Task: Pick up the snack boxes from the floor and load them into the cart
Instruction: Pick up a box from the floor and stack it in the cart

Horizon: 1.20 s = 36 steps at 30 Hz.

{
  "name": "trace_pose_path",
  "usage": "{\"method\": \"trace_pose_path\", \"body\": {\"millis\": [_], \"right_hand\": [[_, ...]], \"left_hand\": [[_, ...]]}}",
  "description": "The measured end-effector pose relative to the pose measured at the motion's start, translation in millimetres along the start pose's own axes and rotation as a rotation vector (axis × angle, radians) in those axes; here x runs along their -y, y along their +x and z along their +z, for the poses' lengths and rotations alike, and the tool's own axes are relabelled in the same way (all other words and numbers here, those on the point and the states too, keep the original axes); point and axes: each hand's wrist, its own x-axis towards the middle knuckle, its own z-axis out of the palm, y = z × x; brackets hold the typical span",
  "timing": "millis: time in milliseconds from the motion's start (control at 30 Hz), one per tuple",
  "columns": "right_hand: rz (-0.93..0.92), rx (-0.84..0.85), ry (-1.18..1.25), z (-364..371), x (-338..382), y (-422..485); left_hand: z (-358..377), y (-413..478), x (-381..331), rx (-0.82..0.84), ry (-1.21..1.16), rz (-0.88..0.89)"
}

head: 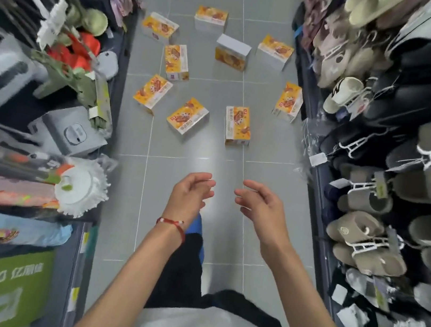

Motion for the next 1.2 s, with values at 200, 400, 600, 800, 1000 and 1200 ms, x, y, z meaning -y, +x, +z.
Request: {"method": "trace_pose_path", "body": {"millis": [200,400,600,800,1000,1200], "right_hand": [[0.056,-0.056,0.088,27.2,71.8,85.3],[0.123,-0.152,0.161,18.6,122.1,181.7],[0.245,-0.225,0.188,-3.7,158.8,284.0],[0.292,-0.219,0.104,-16.9,191.1,360.9],[0.336,-0.296,0.010,-7.4,192.0,421.2],[0.387,-0.380,0.090,18.3,177.0,479.8]], "left_hand": [[8.0,89.4,-84.3,0.047,0.087,-0.023],[48.7,184.9,-145.1,0.091,0.188,-0.094],[112.9,286.8,-200.9,0.063,0.234,-0.216],[153.2,366.2,-250.1,0.061,0.277,-0.259],[172.5,448.2,-263.8,0.095,0.440,-0.292],[175.4,532.8,-262.5,0.224,0.625,-0.407]]}}
